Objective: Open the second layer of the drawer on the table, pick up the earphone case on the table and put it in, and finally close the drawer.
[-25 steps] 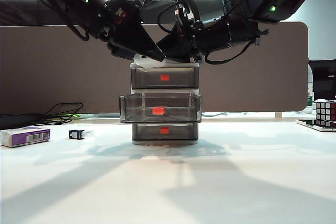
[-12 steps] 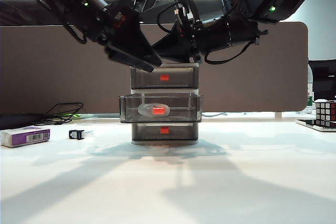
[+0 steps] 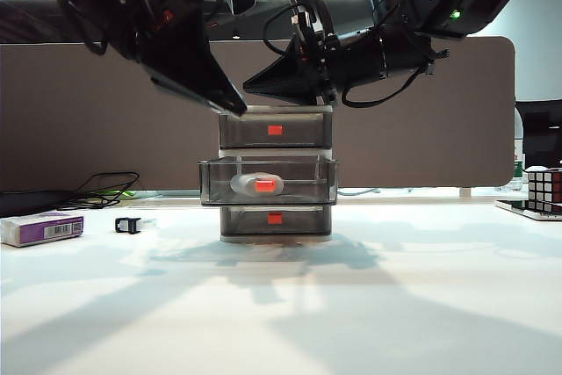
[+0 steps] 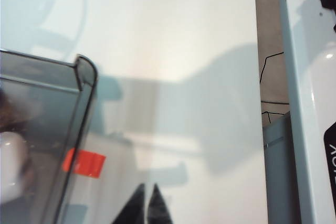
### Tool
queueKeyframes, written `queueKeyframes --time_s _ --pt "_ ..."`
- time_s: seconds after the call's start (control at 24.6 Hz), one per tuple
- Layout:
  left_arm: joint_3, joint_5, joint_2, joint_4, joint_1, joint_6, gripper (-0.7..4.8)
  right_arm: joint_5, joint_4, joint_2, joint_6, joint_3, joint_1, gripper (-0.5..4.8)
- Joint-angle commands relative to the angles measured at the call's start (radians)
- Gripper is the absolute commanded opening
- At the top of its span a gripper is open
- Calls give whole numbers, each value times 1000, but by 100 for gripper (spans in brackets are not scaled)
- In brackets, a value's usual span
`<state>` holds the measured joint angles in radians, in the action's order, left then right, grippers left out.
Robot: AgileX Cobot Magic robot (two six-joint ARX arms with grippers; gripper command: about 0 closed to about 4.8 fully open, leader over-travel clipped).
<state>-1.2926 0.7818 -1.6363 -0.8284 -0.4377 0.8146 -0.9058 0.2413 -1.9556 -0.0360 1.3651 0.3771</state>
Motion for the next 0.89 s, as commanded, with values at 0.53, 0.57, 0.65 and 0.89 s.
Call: queueKeyframes --time_s 0.53,0.57,0.65,0.89 --pt "194 -40 -72 472 1 -71 -5 13 -106 -17 -11 -17 4 -5" --pt "194 -50 -72 478 1 -71 -5 13 -107 -17 -11 -17 4 -5" --pt "195 -98 -72 490 1 -71 -5 13 -107 -17 -12 -17 5 -5" --pt "200 -156 -72 610 0 -123 -5 14 -107 -17 -11 -17 7 -5"
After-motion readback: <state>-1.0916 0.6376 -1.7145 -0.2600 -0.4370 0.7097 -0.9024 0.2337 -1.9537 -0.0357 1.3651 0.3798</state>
